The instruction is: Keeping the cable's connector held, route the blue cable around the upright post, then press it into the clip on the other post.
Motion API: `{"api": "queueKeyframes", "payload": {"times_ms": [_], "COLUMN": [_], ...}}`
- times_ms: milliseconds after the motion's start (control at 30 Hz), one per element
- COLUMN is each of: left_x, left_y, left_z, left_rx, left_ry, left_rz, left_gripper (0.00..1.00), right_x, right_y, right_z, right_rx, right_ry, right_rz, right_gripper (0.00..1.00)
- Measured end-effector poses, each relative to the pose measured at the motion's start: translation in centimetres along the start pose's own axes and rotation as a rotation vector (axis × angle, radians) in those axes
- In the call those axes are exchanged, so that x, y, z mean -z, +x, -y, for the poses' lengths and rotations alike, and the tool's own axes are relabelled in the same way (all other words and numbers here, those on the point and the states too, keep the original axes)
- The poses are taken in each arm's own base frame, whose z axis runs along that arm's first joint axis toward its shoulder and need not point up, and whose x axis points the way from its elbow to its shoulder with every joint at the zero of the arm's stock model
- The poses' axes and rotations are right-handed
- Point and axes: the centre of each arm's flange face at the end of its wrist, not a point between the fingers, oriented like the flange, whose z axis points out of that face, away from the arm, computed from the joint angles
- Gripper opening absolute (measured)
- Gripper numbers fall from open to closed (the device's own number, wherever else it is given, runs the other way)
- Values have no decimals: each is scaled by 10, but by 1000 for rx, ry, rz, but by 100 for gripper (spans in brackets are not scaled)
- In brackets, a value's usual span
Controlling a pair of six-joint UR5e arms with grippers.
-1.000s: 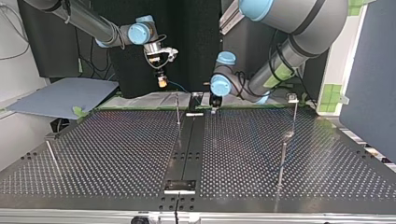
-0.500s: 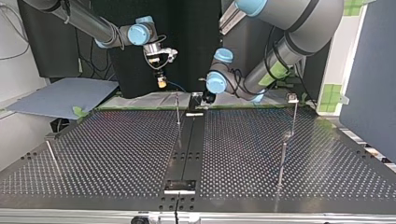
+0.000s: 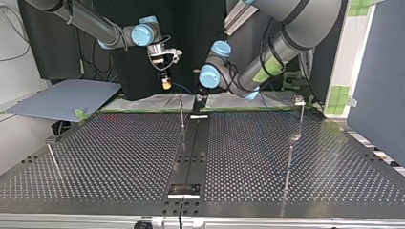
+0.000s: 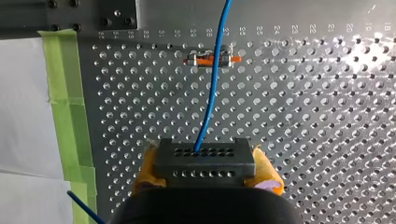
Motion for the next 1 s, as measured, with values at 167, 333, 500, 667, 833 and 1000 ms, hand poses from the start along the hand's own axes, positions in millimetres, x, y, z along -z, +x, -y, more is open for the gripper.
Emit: {"api": "queueKeyframes", "payload": {"times_ms": [167, 333, 500, 667, 833, 1000], "left_x": [3, 6, 9, 11, 13, 12], "left_y": [3, 7, 11, 13, 15, 23], "left_z": [13, 24, 37, 48, 56, 64], "left_rx": [-6, -14, -23, -9, 5, 20], "left_ry": [36, 57, 77, 80, 72, 70], "left_rz": [-2, -6, -9, 10, 24, 20], "left_gripper": [99, 99, 99, 99, 99, 99], "right_x": [0, 0, 0, -1, -1, -1], "right_y": [0, 0, 0, 1, 1, 1], "right_z": [0, 0, 0, 1, 2, 3], "right_rx": [0, 0, -1, -4, -4, -4], "right_ry": [0, 0, 0, 7, 13, 24], "right_rz": [3, 2, -3, -7, -9, -11], "right_gripper": [0, 0, 0, 0, 0, 0]}}
